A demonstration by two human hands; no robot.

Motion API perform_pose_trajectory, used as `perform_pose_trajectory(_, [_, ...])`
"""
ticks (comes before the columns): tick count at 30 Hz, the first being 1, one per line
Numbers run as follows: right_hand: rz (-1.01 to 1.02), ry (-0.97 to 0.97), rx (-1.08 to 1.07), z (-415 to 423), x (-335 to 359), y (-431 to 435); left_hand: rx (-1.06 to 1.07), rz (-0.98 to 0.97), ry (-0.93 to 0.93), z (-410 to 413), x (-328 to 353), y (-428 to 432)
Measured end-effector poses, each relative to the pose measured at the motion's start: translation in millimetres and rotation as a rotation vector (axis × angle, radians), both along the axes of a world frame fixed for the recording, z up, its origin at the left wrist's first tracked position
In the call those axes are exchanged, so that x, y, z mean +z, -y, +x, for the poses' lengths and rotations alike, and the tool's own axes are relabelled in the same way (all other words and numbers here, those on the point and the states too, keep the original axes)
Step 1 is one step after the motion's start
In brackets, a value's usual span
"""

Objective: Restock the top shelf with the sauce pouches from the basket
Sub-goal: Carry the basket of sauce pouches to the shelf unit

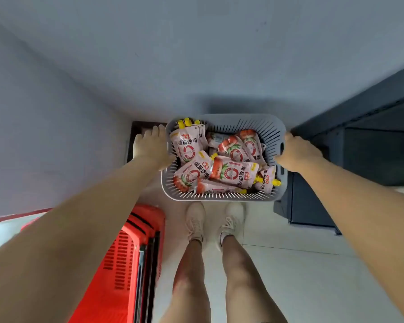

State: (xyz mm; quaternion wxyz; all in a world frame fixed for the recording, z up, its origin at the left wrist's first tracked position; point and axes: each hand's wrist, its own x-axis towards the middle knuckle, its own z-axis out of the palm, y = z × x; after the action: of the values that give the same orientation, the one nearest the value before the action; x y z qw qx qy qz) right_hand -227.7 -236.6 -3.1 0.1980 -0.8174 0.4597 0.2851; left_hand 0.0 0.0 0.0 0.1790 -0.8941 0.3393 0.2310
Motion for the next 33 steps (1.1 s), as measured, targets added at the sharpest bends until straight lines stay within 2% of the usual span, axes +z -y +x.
perform_pose_trajectory(2, [-0.001,0.028,-0.156,1,-23,2,0.148,-0.082,-0.099,-1,-23,2])
perform_pose_trajectory(5, [0.017,0.062,-0.519,1,-54,0,0.467,-0.192,-0.251,-6,-51,8])
perform_pose_trajectory(8, [0.048,0.148,-0.677,2,-70,-2,0.741,-0.307,-0.289,-7,-72,9])
perform_pose_trajectory(12, [0.237,0.273,-0.977,-1,-97,6,1.077,-0.499,-0.459,-5,-96,3])
perform_pose_trajectory(14, [0.264,0.320,-1.079,-2,-103,9,1.109,-0.517,-0.478,-2,-101,3])
perform_pose_trajectory(16, [0.292,0.315,-1.086,-5,-100,12,1.112,-0.480,-0.490,-1,-98,4])
perform_pose_trajectory(21, [0.510,0.307,-1.166,-23,-79,15,1.119,-0.370,-0.529,-10,-76,-2])
perform_pose_trajectory(29, [0.541,0.287,-1.243,-57,-7,-2,1.032,-0.319,-0.776,-24,9,1])
perform_pose_trajectory(33, [0.520,0.325,-1.361,-90,30,-29,0.923,-0.308,-0.763,-34,40,3])
